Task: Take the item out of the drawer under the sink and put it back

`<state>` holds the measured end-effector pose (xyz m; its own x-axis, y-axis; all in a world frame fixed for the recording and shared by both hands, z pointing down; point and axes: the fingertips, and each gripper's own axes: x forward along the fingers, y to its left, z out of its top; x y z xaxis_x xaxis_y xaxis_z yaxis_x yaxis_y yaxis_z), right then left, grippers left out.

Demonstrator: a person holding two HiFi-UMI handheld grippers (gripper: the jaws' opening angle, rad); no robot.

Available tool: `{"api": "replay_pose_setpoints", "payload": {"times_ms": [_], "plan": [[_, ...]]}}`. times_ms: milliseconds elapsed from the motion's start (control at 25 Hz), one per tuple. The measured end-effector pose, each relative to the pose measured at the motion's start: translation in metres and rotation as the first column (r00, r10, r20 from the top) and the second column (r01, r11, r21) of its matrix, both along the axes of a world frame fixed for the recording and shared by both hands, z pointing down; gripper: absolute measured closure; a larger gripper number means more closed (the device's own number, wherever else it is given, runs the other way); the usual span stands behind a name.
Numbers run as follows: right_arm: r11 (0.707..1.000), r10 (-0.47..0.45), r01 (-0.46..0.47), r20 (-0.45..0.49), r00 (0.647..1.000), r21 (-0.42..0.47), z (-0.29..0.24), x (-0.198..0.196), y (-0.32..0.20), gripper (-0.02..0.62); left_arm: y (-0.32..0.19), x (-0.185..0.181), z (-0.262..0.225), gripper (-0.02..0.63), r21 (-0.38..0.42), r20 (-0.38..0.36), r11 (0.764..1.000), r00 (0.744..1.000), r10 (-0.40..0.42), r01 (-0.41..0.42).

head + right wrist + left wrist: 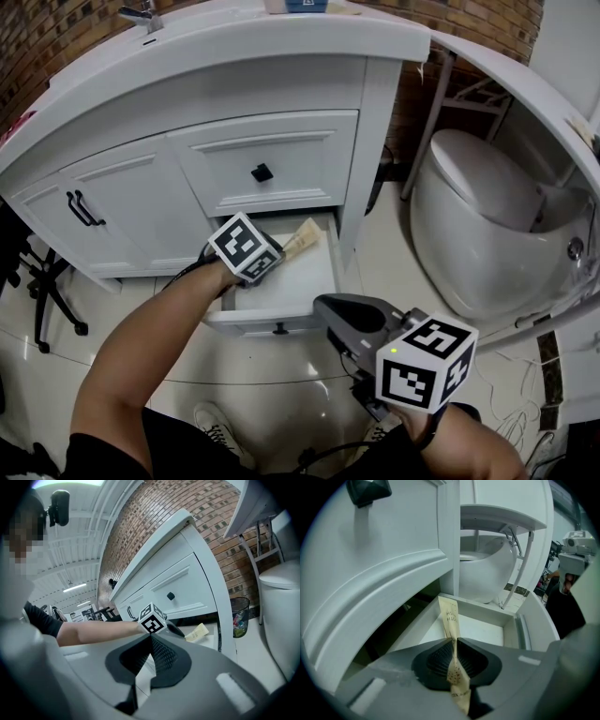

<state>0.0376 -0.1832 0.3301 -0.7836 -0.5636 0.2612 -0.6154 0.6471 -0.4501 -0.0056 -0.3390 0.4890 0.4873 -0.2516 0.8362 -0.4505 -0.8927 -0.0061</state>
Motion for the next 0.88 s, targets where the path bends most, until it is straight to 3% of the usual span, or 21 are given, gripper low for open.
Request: {"api": "replay_pose_setpoints", "payload": {"times_ms": [200,560,720,880], "plan": [[1.0,-0.001,0.001,0.002,1.0,-0.003,0.0,0.001,0.0,0.591,0.005,0.002,0.011,0.551,-0.029,0.023,0.999,0.999,0.023,-0.022],[1.0,-0.007,0.007,-0.002,1.0,-0.002,0.0,-0.002,0.002,0.591,0.005,0.005,0.0,0.539,0.029,0.014,0.999,0.999,0.036,-0.036],[1.0,-0.009,0.009,-0.007,1.0,0.001,0.0,-0.002,0.002,0.591,-0.002,0.002,-0.027,0.592,0.082,-0.083,0.995,0.996,-0.043,0.05],[1.0,-0.01,0.01,-0.016,1.0,0.0,0.002,-0.003,0.0,0.591,0.0,-0.003,-0.057,0.6,0.11,-0.188,0.987,0.977,-0.1,0.122]]}}
